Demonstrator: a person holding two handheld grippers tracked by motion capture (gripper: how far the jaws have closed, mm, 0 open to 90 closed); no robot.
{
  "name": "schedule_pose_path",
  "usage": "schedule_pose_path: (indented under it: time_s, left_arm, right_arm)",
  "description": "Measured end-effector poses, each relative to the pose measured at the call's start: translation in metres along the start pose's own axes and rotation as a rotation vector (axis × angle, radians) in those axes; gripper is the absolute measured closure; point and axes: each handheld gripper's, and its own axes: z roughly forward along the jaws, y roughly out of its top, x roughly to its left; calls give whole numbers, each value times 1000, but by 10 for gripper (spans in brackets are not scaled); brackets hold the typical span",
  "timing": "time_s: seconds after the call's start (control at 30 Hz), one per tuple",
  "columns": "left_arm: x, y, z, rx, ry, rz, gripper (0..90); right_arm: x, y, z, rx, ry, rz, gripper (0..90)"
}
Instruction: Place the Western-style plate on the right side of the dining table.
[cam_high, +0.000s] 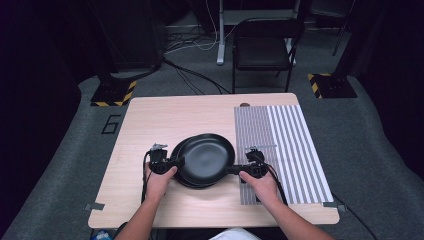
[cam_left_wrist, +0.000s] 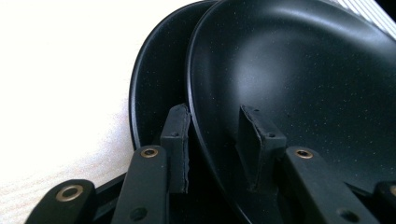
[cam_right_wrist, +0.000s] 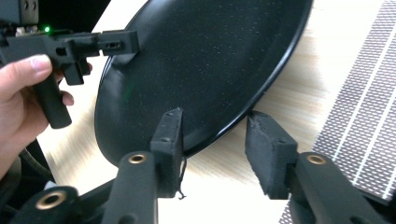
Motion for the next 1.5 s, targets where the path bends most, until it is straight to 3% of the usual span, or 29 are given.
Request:
schedule_pose_path:
  time_s: [0.1, 0.23, 0.5, 0.73, 0.8, 0.97, 1.3, 1.5]
  left_arm:
    - [1, 1, 1, -7, -5, -11, 646]
    - [2, 0, 2, -31, -1, -45, 656]
    - [2, 0, 3, -54, 7, -66, 657]
    - [2, 0, 4, -62, 18, -74, 652]
    - [2, 1, 4, -64, 17, -81, 652]
    - [1, 0, 4, -71, 23, -87, 651]
    - [2, -2, 5, -84, 14, -86, 652]
    - [2, -3, 5, -89, 15, -90, 652]
  right_arm:
    - [-5, 6, 1, -1, 0, 11, 609]
    - [-8, 15, 5, 8, -28, -15, 624]
    - [-14, 36, 12, -21, -85, -36, 679]
    - [-20, 47, 19, -47, -103, -48, 709]
    - [-21, 51, 21, -50, -105, -31, 721]
    - [-23, 55, 25, -49, -112, -17, 730]
    - [-21, 53, 26, -66, -123, -32, 722]
    - [-20, 45, 23, -69, -102, -24, 698]
